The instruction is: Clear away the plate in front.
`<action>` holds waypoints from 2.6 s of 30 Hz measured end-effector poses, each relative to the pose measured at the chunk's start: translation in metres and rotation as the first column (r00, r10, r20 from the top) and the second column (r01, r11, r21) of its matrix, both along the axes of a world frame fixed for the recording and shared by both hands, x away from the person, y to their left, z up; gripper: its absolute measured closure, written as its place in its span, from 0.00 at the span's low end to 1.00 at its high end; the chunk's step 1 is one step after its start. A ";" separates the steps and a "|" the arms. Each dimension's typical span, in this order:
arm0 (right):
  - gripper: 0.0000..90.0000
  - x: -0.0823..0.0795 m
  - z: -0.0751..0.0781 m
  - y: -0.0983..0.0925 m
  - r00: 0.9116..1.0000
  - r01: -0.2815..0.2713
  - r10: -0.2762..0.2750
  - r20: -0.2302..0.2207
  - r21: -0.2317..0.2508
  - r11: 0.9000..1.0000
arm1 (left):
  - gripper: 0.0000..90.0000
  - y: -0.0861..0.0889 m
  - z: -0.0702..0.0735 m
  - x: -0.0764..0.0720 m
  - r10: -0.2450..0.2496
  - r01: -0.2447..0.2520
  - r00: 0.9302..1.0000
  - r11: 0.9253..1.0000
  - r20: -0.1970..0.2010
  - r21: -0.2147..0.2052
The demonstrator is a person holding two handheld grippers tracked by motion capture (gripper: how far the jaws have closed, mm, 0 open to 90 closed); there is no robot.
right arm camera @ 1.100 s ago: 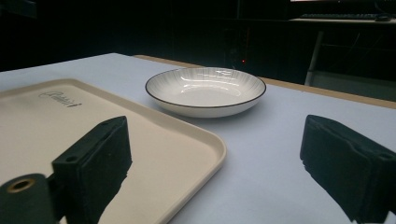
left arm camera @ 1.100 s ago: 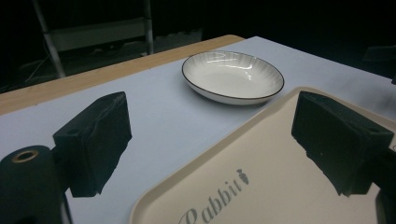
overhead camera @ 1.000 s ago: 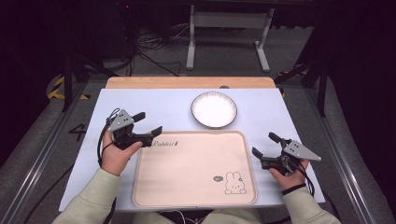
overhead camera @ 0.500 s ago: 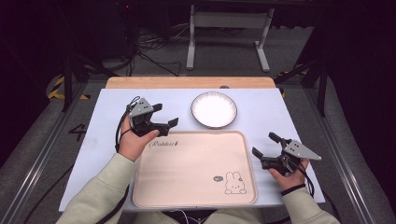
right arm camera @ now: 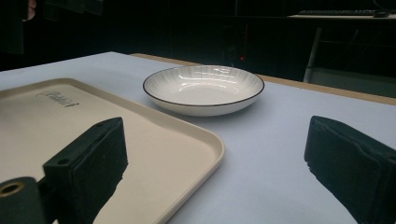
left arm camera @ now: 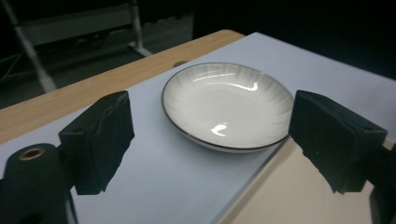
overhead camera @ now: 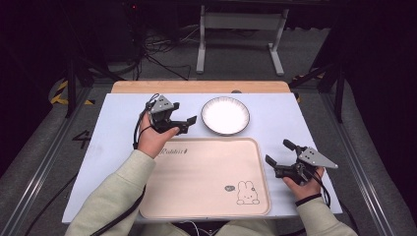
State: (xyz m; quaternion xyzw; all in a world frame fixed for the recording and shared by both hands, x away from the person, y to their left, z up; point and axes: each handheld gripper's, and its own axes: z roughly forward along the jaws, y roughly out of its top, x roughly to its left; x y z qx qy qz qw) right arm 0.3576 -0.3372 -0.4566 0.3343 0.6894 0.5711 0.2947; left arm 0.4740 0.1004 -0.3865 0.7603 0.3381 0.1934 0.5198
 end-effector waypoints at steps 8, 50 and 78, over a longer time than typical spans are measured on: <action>0.10 0.000 0.000 0.001 1.000 0.012 -0.012 -0.001 -0.004 1.000 | 0.19 -0.013 -0.001 0.020 0.041 -0.042 0.997 0.999 -0.070 -0.008; 0.11 0.000 0.000 0.000 1.000 0.009 -0.009 0.002 0.000 1.000 | 0.34 -0.058 -0.045 0.088 0.200 -0.194 0.903 0.979 -0.381 0.055; 0.11 0.000 0.000 0.000 1.000 0.015 -0.015 0.000 0.007 1.000 | 0.70 -0.069 -0.068 0.099 0.158 -0.168 0.861 0.986 -0.484 0.023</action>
